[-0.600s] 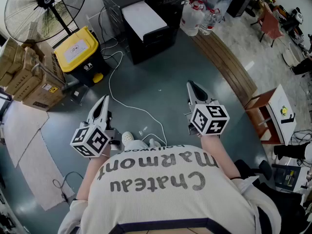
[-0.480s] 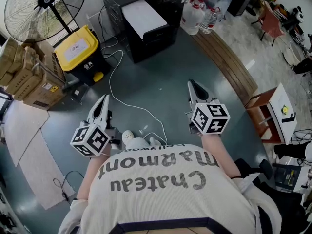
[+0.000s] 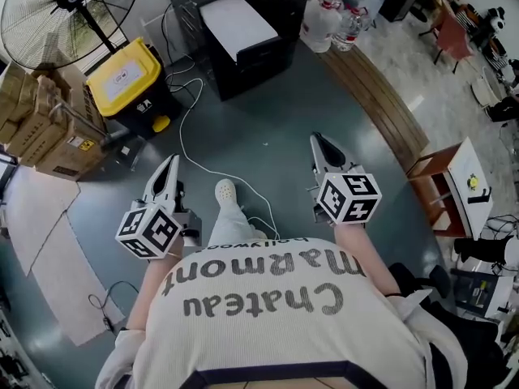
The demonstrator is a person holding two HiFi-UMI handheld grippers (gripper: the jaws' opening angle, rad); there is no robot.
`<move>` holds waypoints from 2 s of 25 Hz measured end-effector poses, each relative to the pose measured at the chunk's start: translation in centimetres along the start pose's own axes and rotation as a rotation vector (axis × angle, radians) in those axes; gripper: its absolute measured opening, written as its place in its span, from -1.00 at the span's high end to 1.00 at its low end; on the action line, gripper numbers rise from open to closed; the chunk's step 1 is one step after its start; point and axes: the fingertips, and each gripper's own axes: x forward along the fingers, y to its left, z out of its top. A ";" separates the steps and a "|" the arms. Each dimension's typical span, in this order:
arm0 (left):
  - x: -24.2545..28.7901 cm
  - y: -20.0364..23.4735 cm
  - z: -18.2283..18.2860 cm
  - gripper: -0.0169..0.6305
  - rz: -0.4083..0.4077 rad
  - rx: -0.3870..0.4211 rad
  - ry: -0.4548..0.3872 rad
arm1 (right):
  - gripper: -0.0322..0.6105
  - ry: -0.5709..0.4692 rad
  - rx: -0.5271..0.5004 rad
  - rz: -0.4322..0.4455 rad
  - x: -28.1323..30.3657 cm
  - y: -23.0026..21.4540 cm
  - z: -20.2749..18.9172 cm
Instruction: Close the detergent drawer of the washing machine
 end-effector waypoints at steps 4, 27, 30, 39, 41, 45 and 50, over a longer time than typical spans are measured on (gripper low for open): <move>1.6 0.9 1.1 0.92 -0.004 0.000 -0.017 | 0.80 0.031 0.024 -0.007 1.8 -0.4 -0.2; 18.1 10.0 13.1 0.92 -0.096 -0.037 -0.025 | 0.80 0.027 0.169 -0.063 20.4 -1.6 8.9; 19.8 11.1 13.4 0.92 -0.116 -0.025 -0.015 | 0.80 0.038 0.182 -0.070 22.5 -1.9 8.0; 25.2 14.3 9.8 0.92 -0.092 -0.047 0.108 | 0.80 0.146 0.367 -0.018 28.6 -4.1 1.4; 26.2 15.2 9.2 0.92 -0.057 -0.056 0.127 | 0.80 0.178 0.444 -0.014 30.0 -5.4 -0.8; 27.2 16.9 9.7 0.92 0.020 -0.062 0.126 | 0.80 0.206 0.579 0.001 33.7 -8.0 -3.8; 27.0 19.2 10.7 0.92 0.147 -0.076 0.098 | 0.78 0.304 0.595 0.060 37.9 -10.1 -6.9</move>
